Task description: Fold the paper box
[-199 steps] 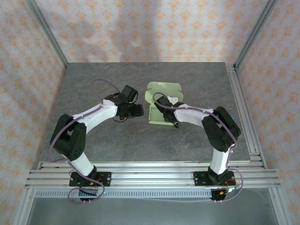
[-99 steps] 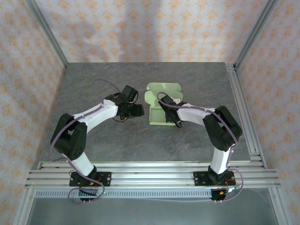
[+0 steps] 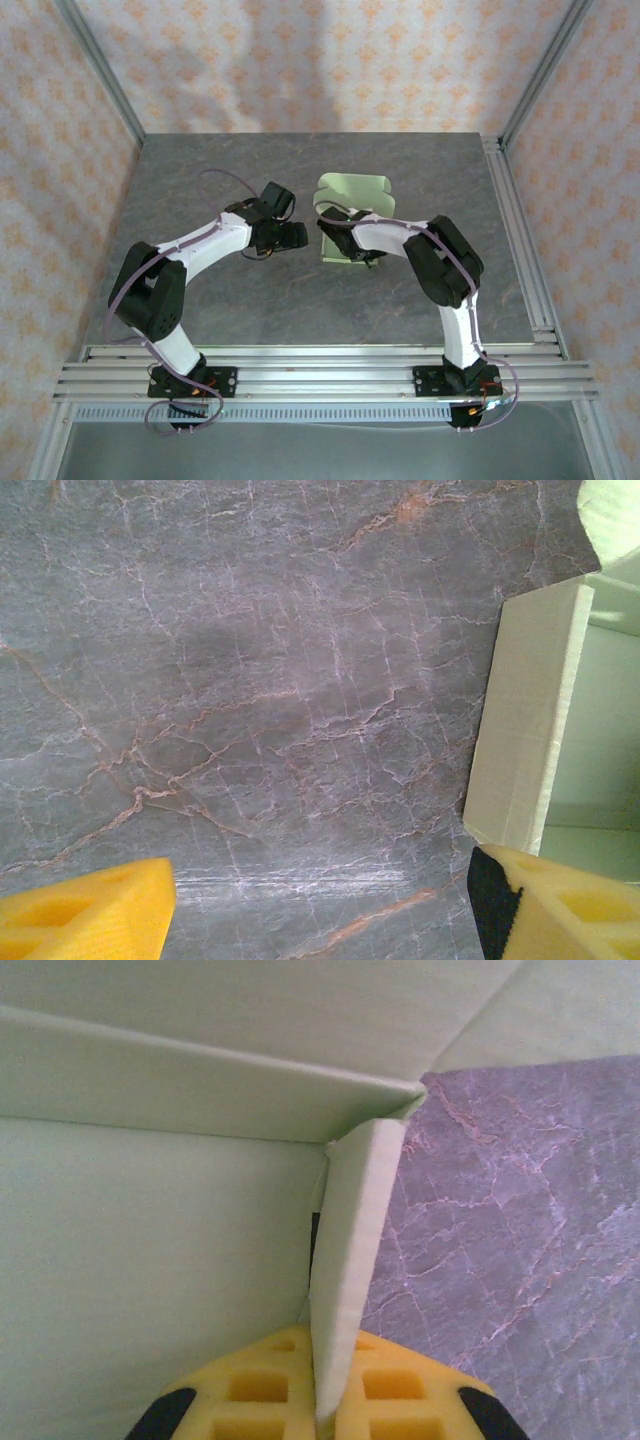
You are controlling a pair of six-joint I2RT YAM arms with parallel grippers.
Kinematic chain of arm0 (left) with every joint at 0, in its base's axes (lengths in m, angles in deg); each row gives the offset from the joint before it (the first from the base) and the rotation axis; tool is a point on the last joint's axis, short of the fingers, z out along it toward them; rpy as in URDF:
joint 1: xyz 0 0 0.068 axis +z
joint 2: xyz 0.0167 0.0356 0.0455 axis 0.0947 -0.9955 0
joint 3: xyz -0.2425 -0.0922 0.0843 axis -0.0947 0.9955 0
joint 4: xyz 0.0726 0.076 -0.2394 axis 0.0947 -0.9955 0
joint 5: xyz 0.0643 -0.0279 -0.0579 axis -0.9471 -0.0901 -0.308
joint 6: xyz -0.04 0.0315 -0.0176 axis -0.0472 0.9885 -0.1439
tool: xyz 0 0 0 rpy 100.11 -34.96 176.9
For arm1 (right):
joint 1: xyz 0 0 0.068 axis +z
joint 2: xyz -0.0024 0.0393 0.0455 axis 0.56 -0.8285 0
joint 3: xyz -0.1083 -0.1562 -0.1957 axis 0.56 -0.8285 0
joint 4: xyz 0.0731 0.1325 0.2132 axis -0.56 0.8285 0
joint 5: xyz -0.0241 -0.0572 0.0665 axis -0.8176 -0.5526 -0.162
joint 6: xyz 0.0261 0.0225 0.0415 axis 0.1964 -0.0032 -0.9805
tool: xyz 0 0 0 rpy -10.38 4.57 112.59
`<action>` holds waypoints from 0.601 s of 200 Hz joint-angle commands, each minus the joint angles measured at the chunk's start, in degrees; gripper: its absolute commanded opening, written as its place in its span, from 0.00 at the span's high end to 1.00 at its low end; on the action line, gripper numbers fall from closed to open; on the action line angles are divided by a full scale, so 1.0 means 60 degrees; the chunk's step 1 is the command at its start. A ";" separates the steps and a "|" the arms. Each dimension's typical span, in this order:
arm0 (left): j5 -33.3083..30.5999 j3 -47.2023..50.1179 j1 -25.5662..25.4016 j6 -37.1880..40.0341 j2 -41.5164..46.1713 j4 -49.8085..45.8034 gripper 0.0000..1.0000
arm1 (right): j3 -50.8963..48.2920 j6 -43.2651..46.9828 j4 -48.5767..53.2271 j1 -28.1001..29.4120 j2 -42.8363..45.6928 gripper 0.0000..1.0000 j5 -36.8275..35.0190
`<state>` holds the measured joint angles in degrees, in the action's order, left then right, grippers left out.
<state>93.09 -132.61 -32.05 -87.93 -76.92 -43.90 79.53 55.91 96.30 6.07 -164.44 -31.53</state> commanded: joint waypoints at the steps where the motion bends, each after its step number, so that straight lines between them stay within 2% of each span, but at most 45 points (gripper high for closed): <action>1: -0.0077 0.0046 0.0072 0.0183 -0.0039 0.0012 0.22 | -0.0433 -0.0231 0.0779 -0.0021 -0.0417 1.00 0.0047; 20: -0.0079 0.0032 0.0076 0.0184 -0.0040 0.0011 0.22 | -0.0699 -0.0054 0.0167 -0.0037 0.0350 1.00 0.0330; 45: -0.0028 0.0017 0.0082 0.0147 -0.0044 0.0068 0.22 | -0.1056 0.0386 -0.0823 -0.0052 0.1322 0.79 0.0858; 60: -0.0013 0.0017 0.0077 0.0155 -0.0049 0.0062 0.22 | -0.1149 0.0549 -0.1145 -0.0080 0.1699 0.71 0.1046; 91: -0.0017 0.0017 0.0072 0.0183 -0.0026 0.0055 0.22 | -0.1346 0.0675 -0.1533 -0.0123 0.2306 0.62 0.1227; 120: 0.0111 0.0002 0.0072 0.0197 -0.0057 0.0164 0.22 | -0.1658 0.0607 -0.1881 -0.0292 0.2819 0.59 0.1515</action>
<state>93.14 -132.61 -32.00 -87.91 -76.92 -43.88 71.44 59.23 87.31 5.43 -150.69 -23.83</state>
